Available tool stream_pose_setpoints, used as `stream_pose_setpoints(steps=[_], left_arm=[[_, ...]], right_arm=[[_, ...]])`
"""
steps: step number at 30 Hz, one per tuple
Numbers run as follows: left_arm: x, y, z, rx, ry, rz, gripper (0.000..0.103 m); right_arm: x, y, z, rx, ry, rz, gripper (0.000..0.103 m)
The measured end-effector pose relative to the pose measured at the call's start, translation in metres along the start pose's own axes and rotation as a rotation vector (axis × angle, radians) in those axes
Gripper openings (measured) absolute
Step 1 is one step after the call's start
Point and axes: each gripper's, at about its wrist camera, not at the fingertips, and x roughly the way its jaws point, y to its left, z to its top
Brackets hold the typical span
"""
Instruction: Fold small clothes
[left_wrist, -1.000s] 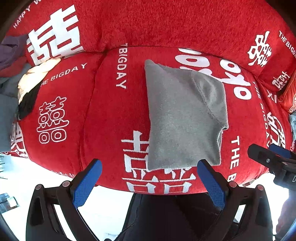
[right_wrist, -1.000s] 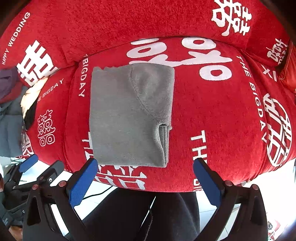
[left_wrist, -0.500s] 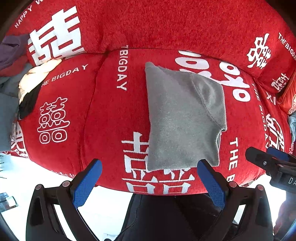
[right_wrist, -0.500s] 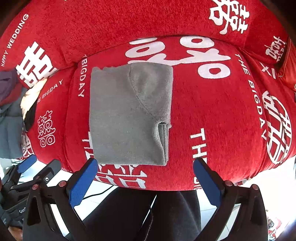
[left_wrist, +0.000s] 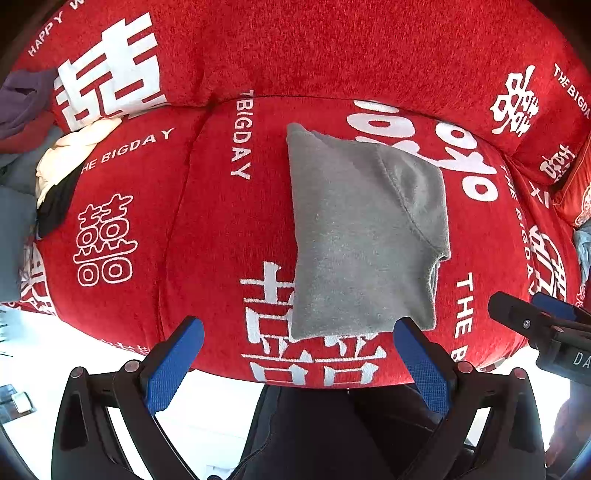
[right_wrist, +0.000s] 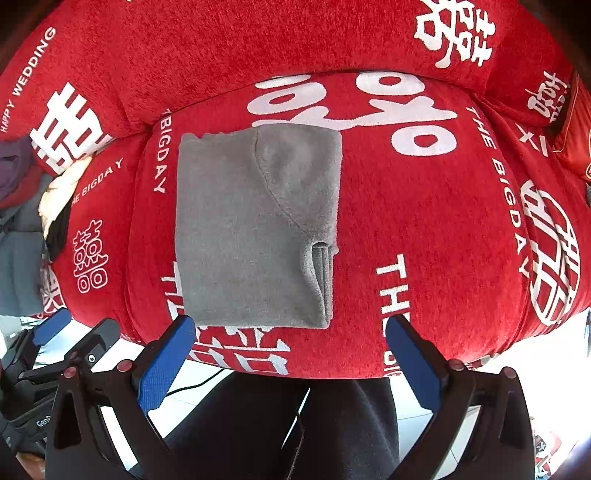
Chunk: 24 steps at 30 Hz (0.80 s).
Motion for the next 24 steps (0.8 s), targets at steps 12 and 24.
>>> stream_pose_setpoints(steps=[12,24], left_arm=[[0.0011,0.0005,0.0000,0.002,0.002,0.003,0.103],[0.0044,0.0022,0.0050,0.002,0.003,0.017,0.103]], right_arm=[[0.0002,0.0003,0.0011,0.001,-0.002,-0.001,0.103],[0.0005,0.0047,0.0083,-0.012,0.003,-0.004,0.103]])
